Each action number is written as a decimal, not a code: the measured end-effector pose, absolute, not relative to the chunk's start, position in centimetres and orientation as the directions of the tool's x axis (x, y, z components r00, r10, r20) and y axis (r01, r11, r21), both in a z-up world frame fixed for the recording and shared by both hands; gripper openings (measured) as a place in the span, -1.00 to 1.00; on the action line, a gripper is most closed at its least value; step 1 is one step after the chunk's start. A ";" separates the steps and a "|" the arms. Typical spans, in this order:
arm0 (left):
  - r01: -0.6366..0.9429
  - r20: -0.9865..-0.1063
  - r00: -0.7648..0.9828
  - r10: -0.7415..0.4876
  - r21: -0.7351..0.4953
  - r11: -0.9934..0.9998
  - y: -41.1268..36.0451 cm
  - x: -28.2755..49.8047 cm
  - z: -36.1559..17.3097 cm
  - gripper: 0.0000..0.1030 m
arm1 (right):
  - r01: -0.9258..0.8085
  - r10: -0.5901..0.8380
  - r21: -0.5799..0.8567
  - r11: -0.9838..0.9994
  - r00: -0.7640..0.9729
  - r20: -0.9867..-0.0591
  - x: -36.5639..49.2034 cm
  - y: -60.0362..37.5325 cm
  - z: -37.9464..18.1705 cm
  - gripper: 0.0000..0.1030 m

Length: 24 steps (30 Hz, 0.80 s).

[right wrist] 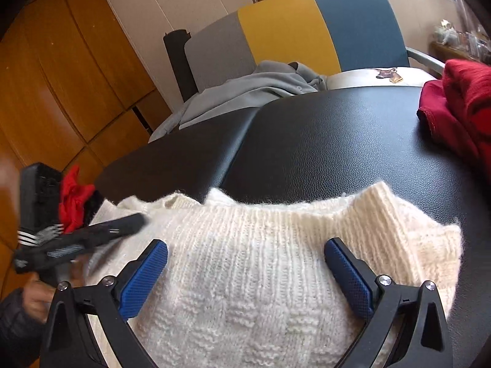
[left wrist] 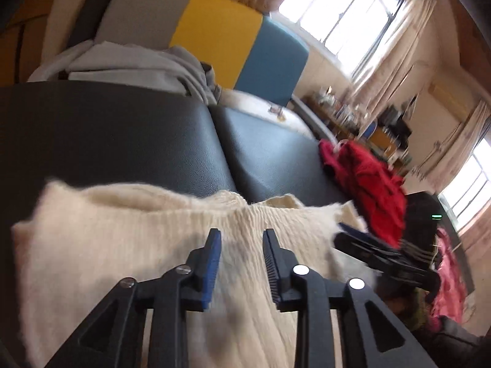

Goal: Fold clothes

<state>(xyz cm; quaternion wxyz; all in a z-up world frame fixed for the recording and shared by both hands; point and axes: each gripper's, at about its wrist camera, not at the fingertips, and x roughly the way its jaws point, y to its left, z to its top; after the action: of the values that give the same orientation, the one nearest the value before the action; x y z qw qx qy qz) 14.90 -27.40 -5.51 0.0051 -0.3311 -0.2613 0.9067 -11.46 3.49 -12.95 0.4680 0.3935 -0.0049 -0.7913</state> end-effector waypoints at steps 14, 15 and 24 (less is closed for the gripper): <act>0.231 -0.575 -0.783 0.237 -0.623 -0.747 -33.4 35.6 -7.9 -0.21 | 0.736 -0.747 0.379 -0.561 -0.253 -0.615 -11.4 3.5 -12.9 1.00; 0.229 -0.575 -0.777 0.254 -0.635 -0.737 -33.4 35.6 -8.5 -0.20 | 0.736 -0.746 0.378 -0.562 -0.253 -0.616 -11.4 3.5 -12.9 1.00; 0.239 -0.545 -0.762 0.348 -0.737 -0.632 -34.5 34.3 -11.6 -0.23 | 0.737 -0.740 0.370 -0.566 -0.257 -0.621 -11.3 3.4 -12.9 1.00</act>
<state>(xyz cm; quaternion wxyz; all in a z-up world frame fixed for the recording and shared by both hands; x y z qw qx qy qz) 34.27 -34.52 -11.62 0.0328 -0.3432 -0.4279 0.8355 -11.33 3.43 -12.92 0.4659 0.3931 -0.0021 -0.7927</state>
